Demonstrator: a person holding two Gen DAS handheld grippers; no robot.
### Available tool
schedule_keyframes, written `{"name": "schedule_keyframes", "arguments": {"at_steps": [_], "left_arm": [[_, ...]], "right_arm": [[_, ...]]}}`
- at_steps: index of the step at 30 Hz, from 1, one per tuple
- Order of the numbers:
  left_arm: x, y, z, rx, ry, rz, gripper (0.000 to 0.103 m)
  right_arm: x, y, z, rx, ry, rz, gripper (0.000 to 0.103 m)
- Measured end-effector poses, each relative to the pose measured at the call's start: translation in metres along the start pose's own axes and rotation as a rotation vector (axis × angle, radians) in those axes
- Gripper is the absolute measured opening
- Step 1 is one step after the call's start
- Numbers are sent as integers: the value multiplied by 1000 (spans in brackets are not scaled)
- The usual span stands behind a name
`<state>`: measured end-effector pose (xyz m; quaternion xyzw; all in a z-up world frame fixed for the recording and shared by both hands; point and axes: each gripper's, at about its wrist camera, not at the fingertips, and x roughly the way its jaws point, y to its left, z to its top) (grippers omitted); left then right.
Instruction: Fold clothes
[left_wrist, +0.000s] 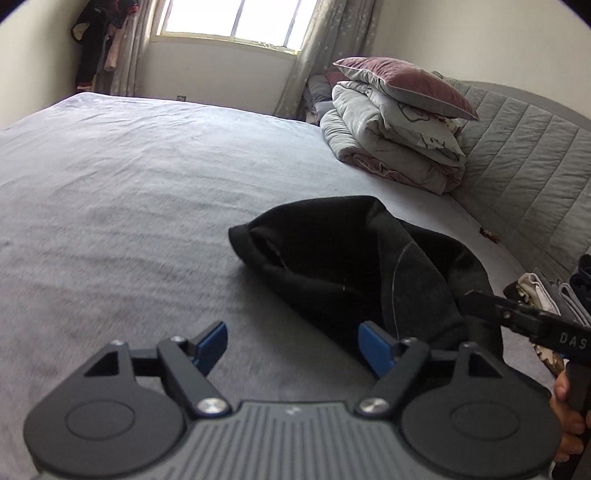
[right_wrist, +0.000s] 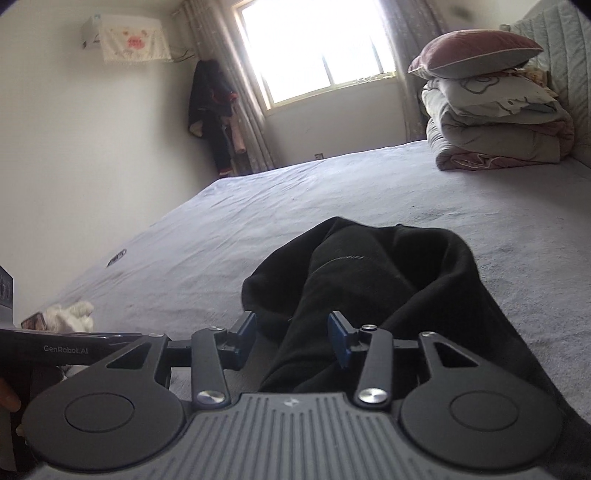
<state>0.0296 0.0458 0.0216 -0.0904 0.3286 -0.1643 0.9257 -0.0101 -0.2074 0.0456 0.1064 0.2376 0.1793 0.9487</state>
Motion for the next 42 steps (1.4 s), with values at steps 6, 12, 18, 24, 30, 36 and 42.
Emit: {"name": "schedule_keyframes", "arguments": {"at_steps": [6, 12, 18, 24, 30, 36, 42], "left_arm": [[9, 14, -18, -4, 12, 44, 88], [16, 40, -18, -76, -7, 100, 91], [30, 55, -15, -148, 21, 79, 92], [50, 55, -15, -125, 60, 64, 92], [60, 57, -11, -121, 77, 46, 92], [71, 60, -12, -141, 104, 31, 92], [71, 56, -13, -128, 103, 20, 92]], "right_arm": [[11, 36, -10, -125, 27, 7, 61], [46, 56, -26, -274, 77, -80, 61], [62, 54, -32, -418, 86, -208, 60], [69, 44, -36, -520, 101, -346, 59], [76, 16, -24, -450, 95, -404, 59], [69, -18, -8, -287, 83, -377, 59], [56, -46, 7, -128, 68, -343, 59]]}}
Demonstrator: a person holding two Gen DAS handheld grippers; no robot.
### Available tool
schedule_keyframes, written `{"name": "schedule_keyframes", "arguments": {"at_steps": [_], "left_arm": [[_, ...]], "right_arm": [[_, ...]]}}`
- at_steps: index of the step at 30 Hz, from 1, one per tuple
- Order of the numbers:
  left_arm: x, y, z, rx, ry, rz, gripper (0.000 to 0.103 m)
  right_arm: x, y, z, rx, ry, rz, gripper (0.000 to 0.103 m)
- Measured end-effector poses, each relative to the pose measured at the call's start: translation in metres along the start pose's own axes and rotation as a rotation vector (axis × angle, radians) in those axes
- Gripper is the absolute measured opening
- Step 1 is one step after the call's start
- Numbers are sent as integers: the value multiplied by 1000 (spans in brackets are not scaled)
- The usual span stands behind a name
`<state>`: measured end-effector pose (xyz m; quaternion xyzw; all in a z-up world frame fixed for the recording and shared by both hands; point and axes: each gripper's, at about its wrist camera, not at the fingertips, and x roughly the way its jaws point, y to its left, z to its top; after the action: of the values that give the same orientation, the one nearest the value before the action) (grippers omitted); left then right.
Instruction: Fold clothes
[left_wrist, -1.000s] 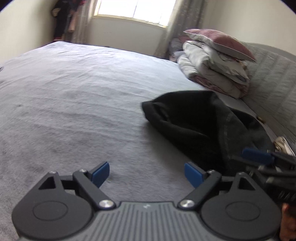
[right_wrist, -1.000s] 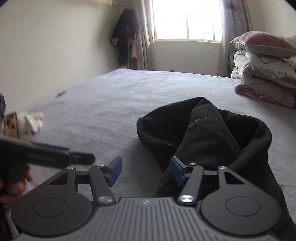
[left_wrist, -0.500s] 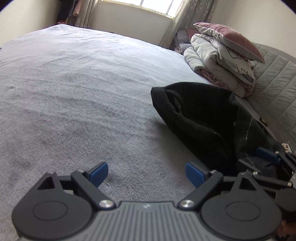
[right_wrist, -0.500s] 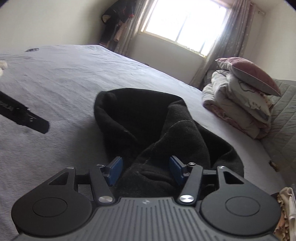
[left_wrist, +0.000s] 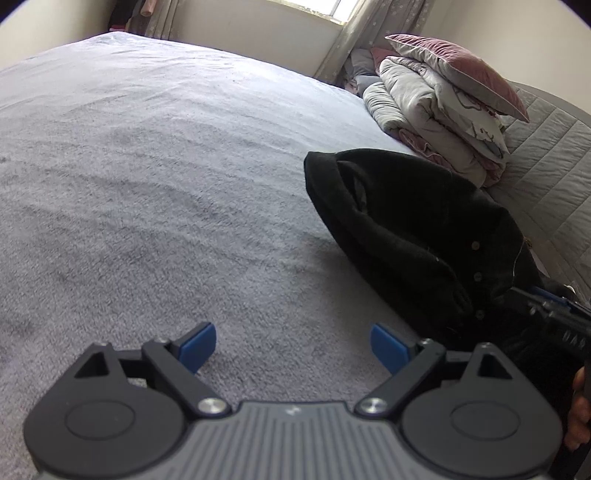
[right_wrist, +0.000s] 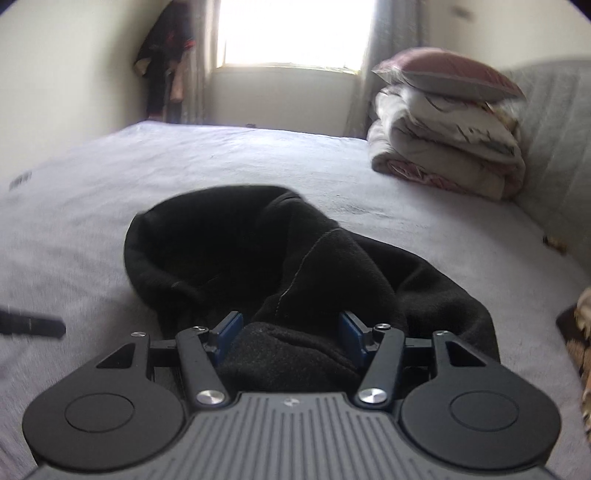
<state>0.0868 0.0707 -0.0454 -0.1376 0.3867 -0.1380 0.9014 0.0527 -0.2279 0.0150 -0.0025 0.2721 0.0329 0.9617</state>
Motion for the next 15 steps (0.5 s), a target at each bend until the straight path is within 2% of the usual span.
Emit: {"name": "schedule_keyframes", "arguments": {"at_steps": [3, 6, 12, 15], "left_arm": [[0, -2, -1, 10, -1, -13, 92], [-1, -4, -3, 12, -4, -14, 92], [-1, -6, -2, 13, -5, -6, 92], [-3, -4, 1, 4, -16, -4, 92]], "right_arm": [[-5, -12, 0, 68, -15, 46, 59], [-9, -7, -4, 54, -42, 55, 59], [-13, 23, -2, -65, -68, 19, 59], [-21, 41, 5, -122, -112, 26, 59]]}}
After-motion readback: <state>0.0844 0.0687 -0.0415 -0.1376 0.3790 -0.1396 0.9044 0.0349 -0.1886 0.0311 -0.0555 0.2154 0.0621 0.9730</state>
